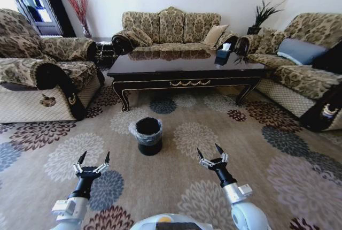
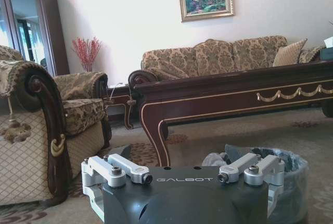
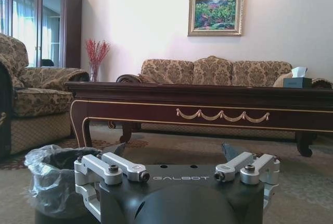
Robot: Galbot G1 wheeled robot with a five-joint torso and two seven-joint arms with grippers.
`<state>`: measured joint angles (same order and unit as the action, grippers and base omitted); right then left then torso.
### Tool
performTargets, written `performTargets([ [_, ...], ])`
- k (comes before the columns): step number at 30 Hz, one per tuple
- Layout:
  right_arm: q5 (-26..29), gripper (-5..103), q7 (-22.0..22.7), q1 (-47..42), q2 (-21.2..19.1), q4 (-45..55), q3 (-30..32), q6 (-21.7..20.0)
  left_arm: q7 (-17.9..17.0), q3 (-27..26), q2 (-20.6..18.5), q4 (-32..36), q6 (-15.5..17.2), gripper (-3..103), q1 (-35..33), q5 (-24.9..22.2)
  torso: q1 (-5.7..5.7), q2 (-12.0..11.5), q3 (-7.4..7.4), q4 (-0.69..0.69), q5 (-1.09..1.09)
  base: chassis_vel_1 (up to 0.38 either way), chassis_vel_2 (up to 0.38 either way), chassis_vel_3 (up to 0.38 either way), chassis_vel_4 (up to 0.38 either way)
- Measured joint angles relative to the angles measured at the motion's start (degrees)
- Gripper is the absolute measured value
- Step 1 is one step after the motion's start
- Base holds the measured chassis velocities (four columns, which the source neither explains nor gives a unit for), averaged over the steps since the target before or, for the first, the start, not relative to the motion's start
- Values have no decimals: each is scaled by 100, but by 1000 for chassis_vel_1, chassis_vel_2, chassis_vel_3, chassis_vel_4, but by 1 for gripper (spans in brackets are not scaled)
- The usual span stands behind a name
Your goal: Move to the front of the table and pick up the trash from the floor, then place it into the trash bin.
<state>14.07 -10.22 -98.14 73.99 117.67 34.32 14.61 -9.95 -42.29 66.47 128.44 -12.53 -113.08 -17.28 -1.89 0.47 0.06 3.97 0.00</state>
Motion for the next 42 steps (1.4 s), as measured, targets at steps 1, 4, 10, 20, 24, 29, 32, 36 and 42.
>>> performTargets([
  [1,0,100,0,0,0,0,-1,0,0,0,0,0,0,100,0,0,0,0,0,0,0,182,-163,-165,217],
  [4,0,100,0,1,0,0,0,0,0,0,0,0,0,100,0,0,0,0,0,-2,0,217,-197,-180,202],
  [10,0,100,0,-2,0,0,0,0,0,0,0,0,0,100,0,0,1,0,-1,0,1,198,-207,-224,207],
  [20,0,100,0,1,0,0,0,0,0,0,0,-1,0,100,0,0,1,0,0,0,1,199,-199,-212,193],
  [24,0,100,0,1,0,0,0,0,0,0,0,0,1,100,0,0,1,0,0,-1,0,205,-209,-217,229],
  [29,0,100,0,-3,0,0,0,0,0,0,0,-1,0,100,0,0,1,1,-1,0,1,234,-216,-233,239],
  [32,0,100,0,-4,0,0,0,0,0,0,0,-1,0,100,0,0,1,2,-1,-1,-2,207,-213,-228,231],
  [36,0,100,0,-2,0,0,0,0,0,0,0,-1,0,100,0,0,1,1,0,0,-1,191,-171,-196,184],
  [42,0,100,0,0,0,0,0,0,0,0,0,0,1,100,0,0,0,1,0,0,0,183,-170,-197,182],
])
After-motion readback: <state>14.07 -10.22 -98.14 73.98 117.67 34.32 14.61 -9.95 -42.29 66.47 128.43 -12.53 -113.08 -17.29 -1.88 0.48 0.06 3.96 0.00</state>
